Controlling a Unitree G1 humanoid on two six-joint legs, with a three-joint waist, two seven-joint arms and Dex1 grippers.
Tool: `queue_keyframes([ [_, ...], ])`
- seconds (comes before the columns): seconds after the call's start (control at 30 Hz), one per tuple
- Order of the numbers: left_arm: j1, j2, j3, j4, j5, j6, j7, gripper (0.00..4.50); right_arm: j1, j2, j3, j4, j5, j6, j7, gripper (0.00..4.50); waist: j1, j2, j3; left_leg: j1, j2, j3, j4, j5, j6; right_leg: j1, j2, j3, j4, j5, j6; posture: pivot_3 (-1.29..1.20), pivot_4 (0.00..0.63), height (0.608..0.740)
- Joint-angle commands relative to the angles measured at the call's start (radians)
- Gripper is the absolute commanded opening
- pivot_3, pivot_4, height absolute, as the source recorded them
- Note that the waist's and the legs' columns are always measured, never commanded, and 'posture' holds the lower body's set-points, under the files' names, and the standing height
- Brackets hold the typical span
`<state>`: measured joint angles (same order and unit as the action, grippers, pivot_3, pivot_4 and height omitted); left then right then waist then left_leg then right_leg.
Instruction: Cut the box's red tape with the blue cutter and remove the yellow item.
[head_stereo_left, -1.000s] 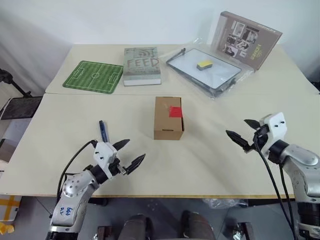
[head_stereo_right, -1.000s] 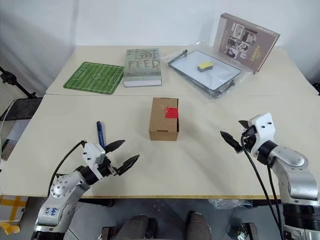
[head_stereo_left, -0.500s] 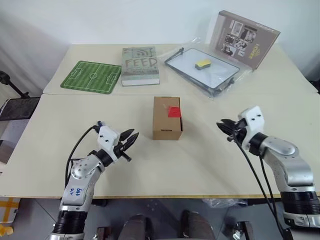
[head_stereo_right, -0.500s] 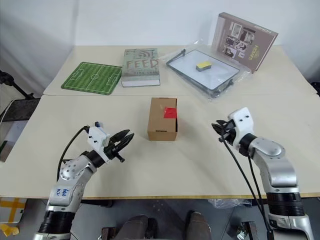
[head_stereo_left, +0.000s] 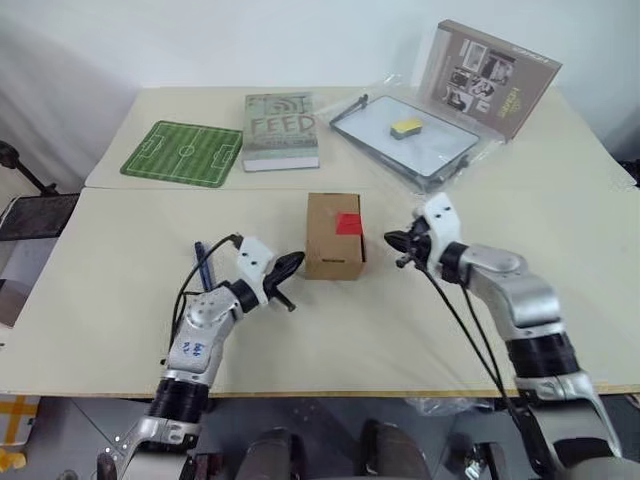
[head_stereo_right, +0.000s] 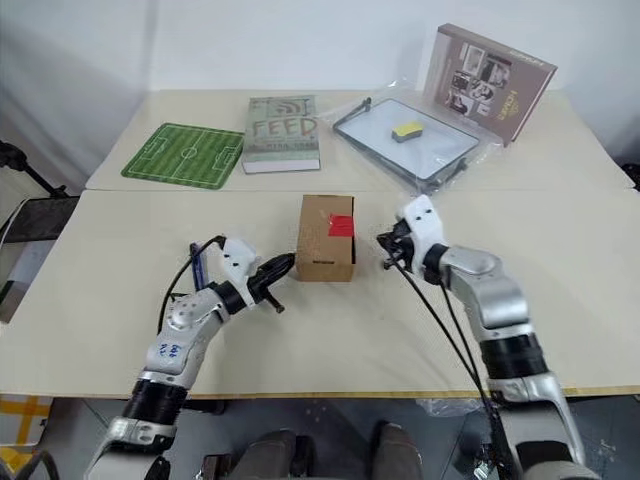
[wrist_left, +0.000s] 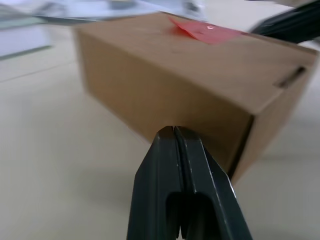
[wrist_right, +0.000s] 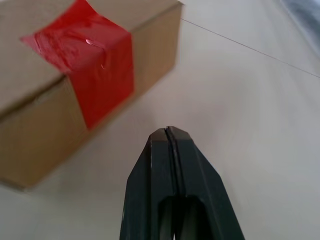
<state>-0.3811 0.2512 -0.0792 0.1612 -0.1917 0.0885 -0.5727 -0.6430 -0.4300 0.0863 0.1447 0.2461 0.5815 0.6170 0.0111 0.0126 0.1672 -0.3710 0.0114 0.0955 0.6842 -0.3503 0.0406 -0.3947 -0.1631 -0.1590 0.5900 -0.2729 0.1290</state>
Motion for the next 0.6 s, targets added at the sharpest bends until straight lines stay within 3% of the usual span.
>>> queue_keyframes([
  [0.03, -0.016, -0.003, -0.024, 0.001, -0.009, -0.024, -0.062, 0.02, -0.061, 0.03, 0.019, 0.05, -0.026, -0.055, 0.011, 0.0, -0.009, 0.0, 0.0, 0.0, 0.0, 0.0, 0.0, 0.0, 0.0, 0.0, 0.0, 0.0, 0.0, 0.0, 0.0, 0.0, 0.15, 0.74],
  [0.2, -0.006, -0.008, -0.075, -0.079, -0.039, 0.026, -0.156, 0.02, -0.082, 0.033, 0.046, 0.028, -0.027, -0.028, 0.074, 0.0, -0.012, 0.0, 0.0, 0.0, 0.0, -0.001, 0.0, 0.0, 0.0, 0.0, 0.0, -0.001, 0.0, 0.0, 0.0, 0.0, 0.15, 0.74],
  [0.43, 0.021, -0.023, -0.151, -0.261, -0.081, 0.188, -0.208, 0.02, -0.01, -0.1, 0.087, -0.144, -0.006, 0.058, 0.245, 0.0, -0.013, 0.0, 0.001, -0.001, 0.0, -0.001, 0.0, 0.0, 0.0, 0.0, 0.0, 0.0, -0.001, 0.0, 0.001, 0.0, 0.15, 0.74],
  [0.6, 0.062, -0.011, -0.119, -0.335, -0.074, 0.241, -0.157, 0.02, -0.008, -0.124, 0.039, -0.095, -0.072, -0.025, 0.185, 0.0, -0.016, 0.0, 0.001, 0.0, 0.001, 0.0, 0.0, 0.0, -0.001, 0.0, 0.0, 0.001, -0.001, 0.0, 0.001, 0.0, 0.15, 0.74],
])
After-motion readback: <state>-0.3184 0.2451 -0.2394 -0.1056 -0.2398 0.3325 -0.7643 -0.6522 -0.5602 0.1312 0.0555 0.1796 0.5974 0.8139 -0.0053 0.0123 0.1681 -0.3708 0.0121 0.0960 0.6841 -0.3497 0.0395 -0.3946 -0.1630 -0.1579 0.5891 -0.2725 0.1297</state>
